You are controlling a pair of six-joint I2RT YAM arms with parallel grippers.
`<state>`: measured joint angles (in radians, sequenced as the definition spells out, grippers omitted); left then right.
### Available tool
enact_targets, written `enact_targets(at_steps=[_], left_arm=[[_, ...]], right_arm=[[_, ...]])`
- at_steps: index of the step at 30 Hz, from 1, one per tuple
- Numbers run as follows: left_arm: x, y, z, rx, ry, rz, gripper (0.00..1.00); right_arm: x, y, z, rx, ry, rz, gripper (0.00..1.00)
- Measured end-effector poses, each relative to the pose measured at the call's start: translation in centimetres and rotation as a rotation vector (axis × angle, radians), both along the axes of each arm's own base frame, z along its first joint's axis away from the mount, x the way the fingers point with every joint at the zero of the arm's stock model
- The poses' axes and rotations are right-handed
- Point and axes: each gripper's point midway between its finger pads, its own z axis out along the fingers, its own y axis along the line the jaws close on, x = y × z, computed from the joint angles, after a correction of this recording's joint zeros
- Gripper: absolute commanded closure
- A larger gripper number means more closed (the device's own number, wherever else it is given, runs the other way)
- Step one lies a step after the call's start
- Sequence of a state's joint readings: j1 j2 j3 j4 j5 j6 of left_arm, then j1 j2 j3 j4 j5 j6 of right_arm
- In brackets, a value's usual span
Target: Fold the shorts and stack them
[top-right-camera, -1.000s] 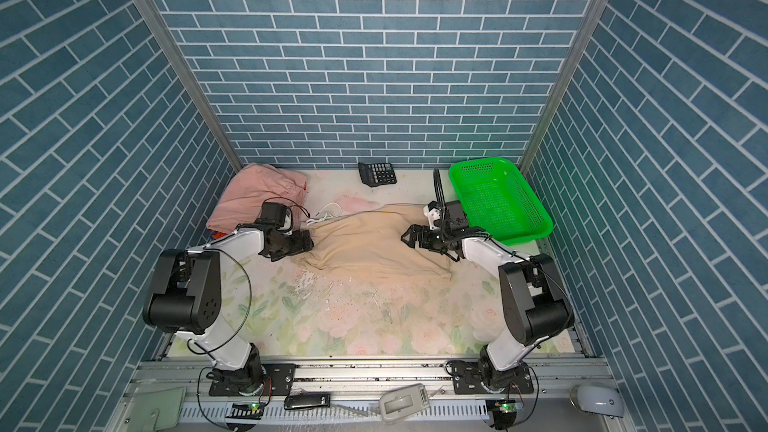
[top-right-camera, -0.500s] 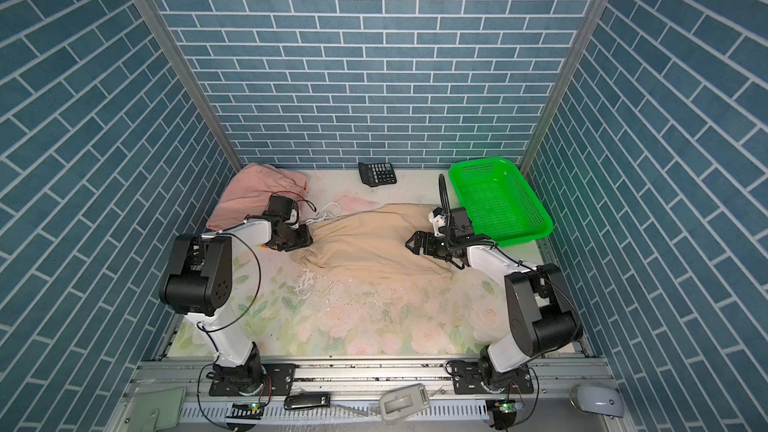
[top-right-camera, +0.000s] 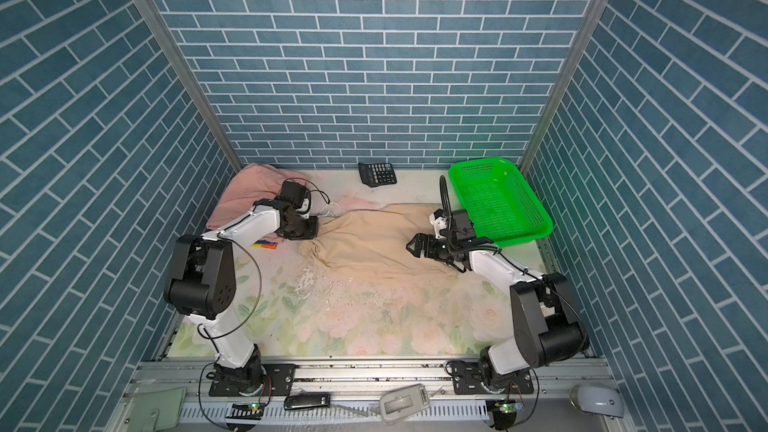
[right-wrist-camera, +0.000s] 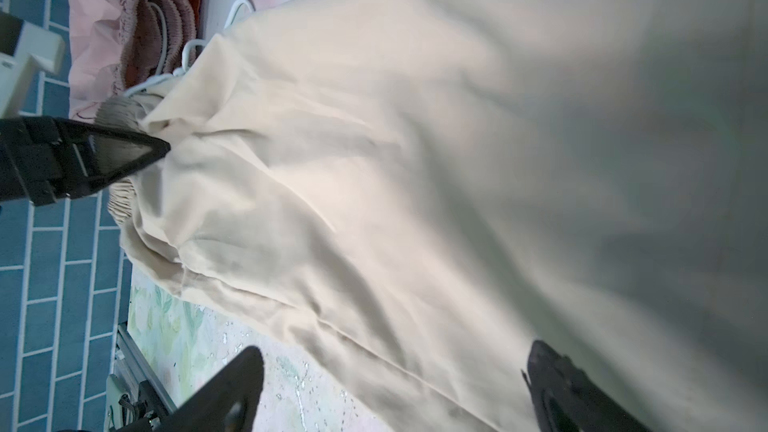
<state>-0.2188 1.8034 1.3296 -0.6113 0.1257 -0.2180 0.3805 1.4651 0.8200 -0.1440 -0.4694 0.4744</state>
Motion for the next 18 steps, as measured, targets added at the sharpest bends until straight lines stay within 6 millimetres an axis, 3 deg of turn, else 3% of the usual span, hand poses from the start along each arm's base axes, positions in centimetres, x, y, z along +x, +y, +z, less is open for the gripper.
enact_targets(at_steps=[4,7,11,18], left_arm=[[0.7,-2.1,4.5,0.029,-0.07,-0.066,0.91],[0.7,-3.5,6.6,0.037,-0.101,-0.1,0.91],[0.2,-4.2,7.5,0.052,-0.093,-0.125,0.91],[-0.5,-3.6,7.3,0.088,-0.063,-0.135,0.92]], right_arm=[[-2.5,4.4,0.7,0.039,-0.006,0.105,0.01],[-4.2,8.1,0.7,0.07,0.0,0.188,0.01],[-5.5,12.3,-0.2,0.103,0.019,0.267,0.01],[-6.8,16.6,-4.6,0.127,0.11,0.321,0.01]])
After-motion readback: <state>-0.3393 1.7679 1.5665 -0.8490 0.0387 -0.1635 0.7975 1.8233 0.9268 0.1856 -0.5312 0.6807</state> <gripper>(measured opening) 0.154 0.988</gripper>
